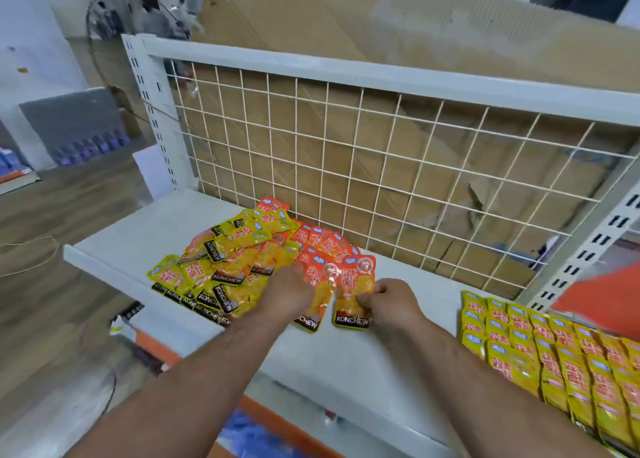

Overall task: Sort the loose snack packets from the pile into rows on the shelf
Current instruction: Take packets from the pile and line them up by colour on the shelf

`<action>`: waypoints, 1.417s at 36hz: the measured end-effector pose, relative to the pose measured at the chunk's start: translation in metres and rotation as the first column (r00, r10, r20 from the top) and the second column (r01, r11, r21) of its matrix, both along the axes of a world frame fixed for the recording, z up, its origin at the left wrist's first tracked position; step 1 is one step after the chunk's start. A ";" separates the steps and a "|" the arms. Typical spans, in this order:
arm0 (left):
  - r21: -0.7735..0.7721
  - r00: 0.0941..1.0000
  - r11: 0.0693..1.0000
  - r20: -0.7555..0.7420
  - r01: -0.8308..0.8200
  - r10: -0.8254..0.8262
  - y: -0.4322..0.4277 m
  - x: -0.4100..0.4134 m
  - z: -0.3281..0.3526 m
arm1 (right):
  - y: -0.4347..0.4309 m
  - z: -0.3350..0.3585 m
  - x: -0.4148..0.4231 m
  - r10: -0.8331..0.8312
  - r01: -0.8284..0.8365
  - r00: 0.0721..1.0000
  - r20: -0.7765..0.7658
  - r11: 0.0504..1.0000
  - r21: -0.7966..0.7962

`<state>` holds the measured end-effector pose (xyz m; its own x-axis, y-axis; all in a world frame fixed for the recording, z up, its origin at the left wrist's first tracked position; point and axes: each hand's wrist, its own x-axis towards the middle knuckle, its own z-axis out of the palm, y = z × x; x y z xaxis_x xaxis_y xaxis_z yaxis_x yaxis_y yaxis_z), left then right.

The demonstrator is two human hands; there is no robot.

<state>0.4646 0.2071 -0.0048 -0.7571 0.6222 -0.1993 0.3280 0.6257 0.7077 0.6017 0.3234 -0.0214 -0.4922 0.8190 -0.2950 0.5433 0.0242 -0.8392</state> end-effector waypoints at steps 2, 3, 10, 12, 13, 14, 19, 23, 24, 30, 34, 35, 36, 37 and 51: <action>0.030 0.995 0.996 0.061 -0.081 0.079 -0.004 0.020 -0.001 | 0.000 -0.002 0.019 -0.015 0.006 0.995 -0.101 0.996 -0.088; 0.054 0.990 0.993 0.093 -0.107 0.102 -0.005 0.029 -0.002 | -0.001 -0.003 0.028 -0.012 -0.004 0.991 -0.135 0.993 -0.118; 0.193 0.950 0.957 0.266 -0.217 0.162 -0.014 0.104 0.007 | -0.006 0.000 0.093 0.079 -0.080 0.982 -0.173 0.997 0.000; 0.204 0.925 0.950 0.346 -0.236 0.155 -0.017 0.122 0.011 | -0.007 -0.002 0.110 0.089 -0.093 0.981 -0.174 0.996 -0.015; 0.206 0.918 0.952 0.373 -0.227 0.138 -0.018 0.129 0.011 | -0.008 -0.002 0.119 0.092 -0.096 0.982 -0.165 0.995 -0.013; 0.211 0.914 0.953 0.387 -0.216 0.122 -0.019 0.135 0.011 | -0.008 -0.002 0.127 0.087 -0.089 0.984 -0.158 0.996 -0.009; 0.261 0.918 0.955 0.395 -0.138 0.025 -0.016 0.160 0.015 | -0.013 0.003 0.165 0.010 -0.007 0.989 -0.149 1.000 0.020; 0.272 0.909 0.961 0.410 -0.049 -0.070 -0.013 0.177 0.018 | -0.021 0.012 0.197 -0.045 0.054 0.985 -0.168 0.997 0.049; 0.274 0.905 0.961 0.415 -0.029 -0.091 -0.013 0.182 0.019 | -0.023 0.013 0.204 -0.061 0.072 0.984 -0.169 0.996 0.054; 0.288 0.860 0.952 0.454 0.106 -0.233 -0.018 0.213 0.012 | -0.053 0.012 0.253 -0.206 0.216 0.967 -0.152 0.975 0.051; 0.282 0.818 0.940 0.483 0.193 -0.313 -0.022 0.239 0.001 | -0.076 0.006 0.289 -0.301 0.303 0.938 -0.170 0.953 -0.016; 0.279 0.810 0.935 0.483 0.219 -0.334 -0.023 0.246 -0.001 | -0.081 0.003 0.298 -0.327 0.326 0.930 -0.169 0.945 -0.032; 0.279 0.801 0.929 0.482 0.243 -0.354 -0.024 0.253 -0.003 | -0.085 0.001 0.307 -0.351 0.349 0.922 -0.164 0.936 -0.039; 0.280 0.794 0.923 0.481 0.263 -0.372 -0.025 0.261 -0.004 | -0.090 0.000 0.317 -0.374 0.372 0.914 -0.157 0.927 -0.038; 0.282 0.681 0.833 0.482 0.475 -0.551 -0.016 0.380 0.001 | -0.129 0.006 0.447 -0.542 0.544 0.828 -0.143 0.839 -0.026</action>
<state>0.8449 0.1914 -0.0041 -0.1090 0.9287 -0.3545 0.1263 0.3666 0.9217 1.0492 0.1945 -0.0150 -0.0015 0.9700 -0.2433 0.3508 -0.2273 -0.9084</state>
